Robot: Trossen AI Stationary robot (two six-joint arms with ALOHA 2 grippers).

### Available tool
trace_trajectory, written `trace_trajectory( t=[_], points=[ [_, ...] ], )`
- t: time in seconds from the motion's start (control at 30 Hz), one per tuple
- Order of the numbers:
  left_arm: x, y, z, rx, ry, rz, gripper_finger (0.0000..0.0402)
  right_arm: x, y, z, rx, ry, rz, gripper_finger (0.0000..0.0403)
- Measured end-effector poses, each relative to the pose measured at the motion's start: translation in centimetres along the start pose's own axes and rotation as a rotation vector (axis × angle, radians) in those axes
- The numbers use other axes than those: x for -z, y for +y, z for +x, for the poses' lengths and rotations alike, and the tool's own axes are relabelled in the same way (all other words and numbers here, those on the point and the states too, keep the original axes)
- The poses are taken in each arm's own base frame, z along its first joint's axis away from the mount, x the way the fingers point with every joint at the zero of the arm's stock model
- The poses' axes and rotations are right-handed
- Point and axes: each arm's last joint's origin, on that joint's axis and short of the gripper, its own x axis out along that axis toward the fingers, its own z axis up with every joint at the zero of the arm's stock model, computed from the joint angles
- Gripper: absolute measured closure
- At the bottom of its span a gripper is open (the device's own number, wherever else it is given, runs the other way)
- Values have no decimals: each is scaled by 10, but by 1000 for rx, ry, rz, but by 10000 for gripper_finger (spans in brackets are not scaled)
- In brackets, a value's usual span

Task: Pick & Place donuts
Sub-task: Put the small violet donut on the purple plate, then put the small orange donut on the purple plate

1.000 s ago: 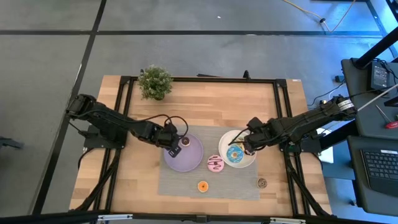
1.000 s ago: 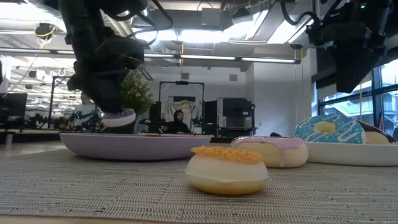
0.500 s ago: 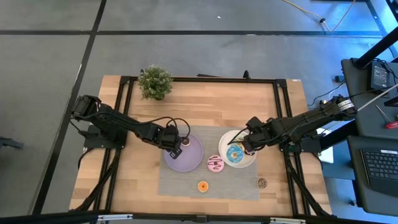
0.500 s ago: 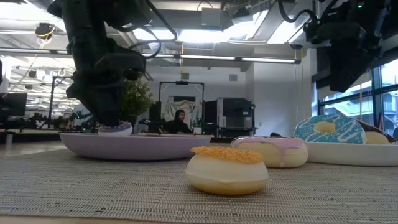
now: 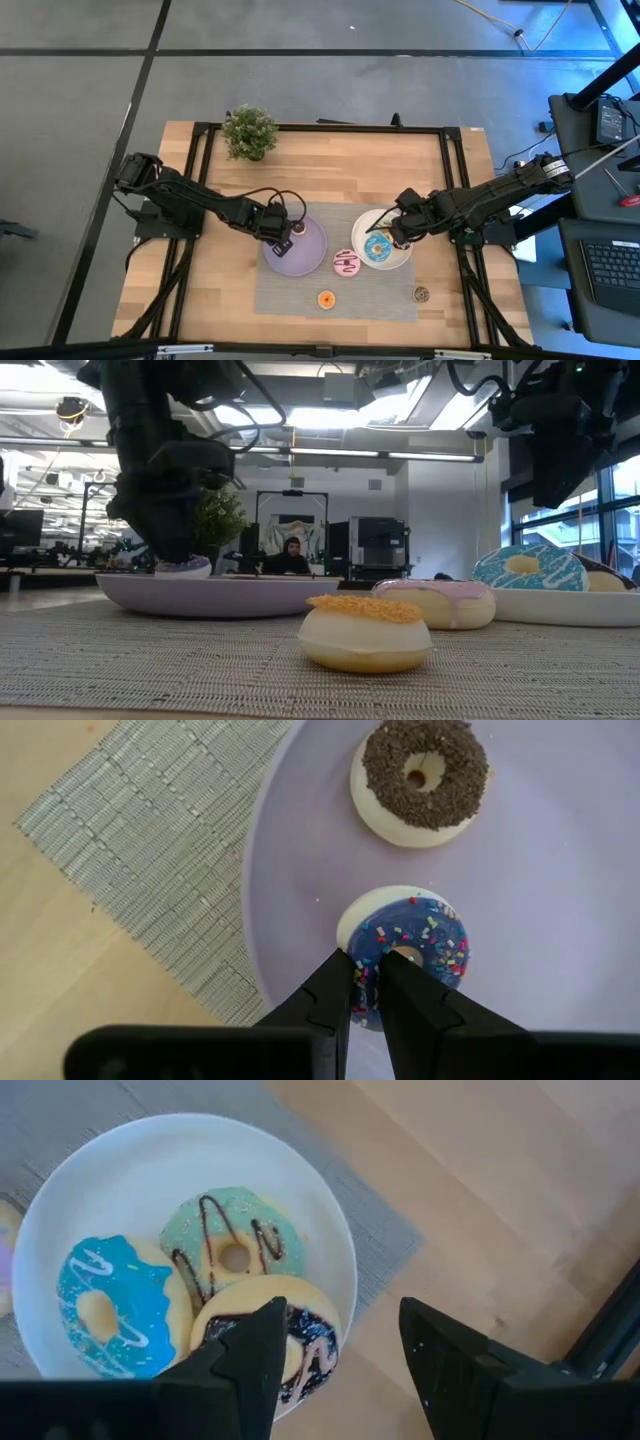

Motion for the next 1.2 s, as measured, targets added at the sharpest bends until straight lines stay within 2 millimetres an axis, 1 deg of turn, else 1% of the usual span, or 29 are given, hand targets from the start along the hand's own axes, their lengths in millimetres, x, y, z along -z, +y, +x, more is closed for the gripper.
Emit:
trace_trajectory(
  t=[0.1,0.27,0.4,0.53,0.67,0.9,1.03,1.2],
  points=[
    [-1,-2,0,21,2,-2,350,-6,8,-7,-75,-31,1,206],
    [-1,-2,0,26,4,-3,314,-17,21,-19,-200,-118,-53,206],
    [-1,1,0,11,12,-6,288,-23,30,-24,-284,-191,-83,206],
    [-4,2,1,7,11,-17,274,-26,36,-27,-350,-235,-104,206],
    [-5,3,1,6,10,-22,270,-29,40,-29,-389,-264,-106,206],
    [-5,3,1,12,19,-14,274,-34,48,-35,-479,-339,-119,206],
    [-4,5,0,0,28,11,271,-35,49,-35,-482,-347,-136,206],
    [-5,8,1,-22,39,-8,271,-35,49,-35,-481,-348,-139,206]
  ],
)
